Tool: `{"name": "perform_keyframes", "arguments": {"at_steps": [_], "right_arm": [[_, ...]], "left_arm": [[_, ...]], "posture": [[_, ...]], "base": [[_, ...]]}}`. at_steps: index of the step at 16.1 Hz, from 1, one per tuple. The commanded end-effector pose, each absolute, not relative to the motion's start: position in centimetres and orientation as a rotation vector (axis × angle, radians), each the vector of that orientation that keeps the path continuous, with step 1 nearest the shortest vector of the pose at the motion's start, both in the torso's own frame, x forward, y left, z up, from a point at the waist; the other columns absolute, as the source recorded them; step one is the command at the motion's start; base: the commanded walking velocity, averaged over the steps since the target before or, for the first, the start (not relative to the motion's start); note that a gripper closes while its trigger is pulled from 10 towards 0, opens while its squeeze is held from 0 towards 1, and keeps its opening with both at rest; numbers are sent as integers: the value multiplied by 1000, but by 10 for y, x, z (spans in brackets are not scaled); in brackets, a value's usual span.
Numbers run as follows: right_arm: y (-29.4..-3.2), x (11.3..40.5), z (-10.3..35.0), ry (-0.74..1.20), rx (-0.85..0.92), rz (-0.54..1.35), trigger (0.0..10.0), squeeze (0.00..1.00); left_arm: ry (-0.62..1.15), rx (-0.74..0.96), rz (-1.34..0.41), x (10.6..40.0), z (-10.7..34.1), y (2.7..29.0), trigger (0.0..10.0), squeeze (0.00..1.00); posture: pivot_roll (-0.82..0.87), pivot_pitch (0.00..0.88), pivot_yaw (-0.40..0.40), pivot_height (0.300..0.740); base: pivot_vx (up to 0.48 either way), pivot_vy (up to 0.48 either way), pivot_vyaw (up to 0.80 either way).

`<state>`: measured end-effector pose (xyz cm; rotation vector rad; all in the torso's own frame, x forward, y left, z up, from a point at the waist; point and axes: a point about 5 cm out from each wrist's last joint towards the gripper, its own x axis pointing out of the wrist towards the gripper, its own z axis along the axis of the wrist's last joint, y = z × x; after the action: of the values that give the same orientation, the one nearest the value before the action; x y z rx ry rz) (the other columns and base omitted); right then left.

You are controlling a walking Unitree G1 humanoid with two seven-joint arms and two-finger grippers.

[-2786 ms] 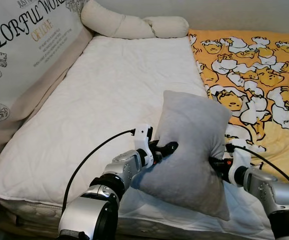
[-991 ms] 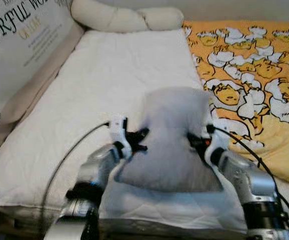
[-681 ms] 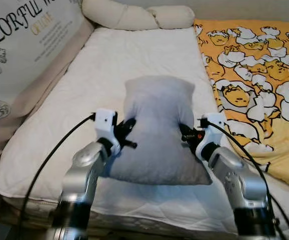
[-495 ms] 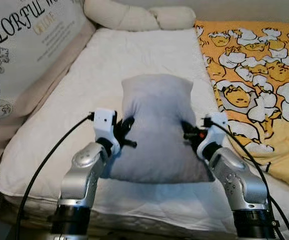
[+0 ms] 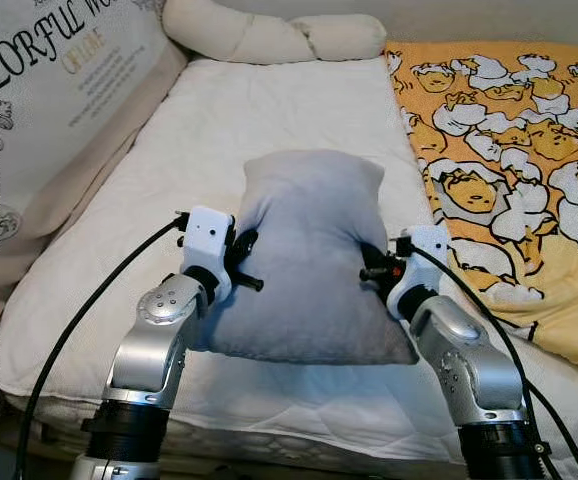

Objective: Clean up the room

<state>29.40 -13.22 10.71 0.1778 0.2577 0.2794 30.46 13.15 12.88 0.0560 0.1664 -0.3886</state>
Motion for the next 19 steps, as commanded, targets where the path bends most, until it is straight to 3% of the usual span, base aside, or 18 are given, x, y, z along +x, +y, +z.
{"name": "perform_keyframes", "arguments": {"at_steps": [1,19], "right_arm": [[-139,294,119,193,160,235,10000,0],[-132,288,118,223,224,166,10000,0]], "left_arm": [[153,82,-362,305,133,139,10000,0],[168,134,-360,304,135,144,10000,0]], "posture": [[-63,0,70,740],[-49,0,66,740]], "base": [[0,345,0],[0,350,0]]}}
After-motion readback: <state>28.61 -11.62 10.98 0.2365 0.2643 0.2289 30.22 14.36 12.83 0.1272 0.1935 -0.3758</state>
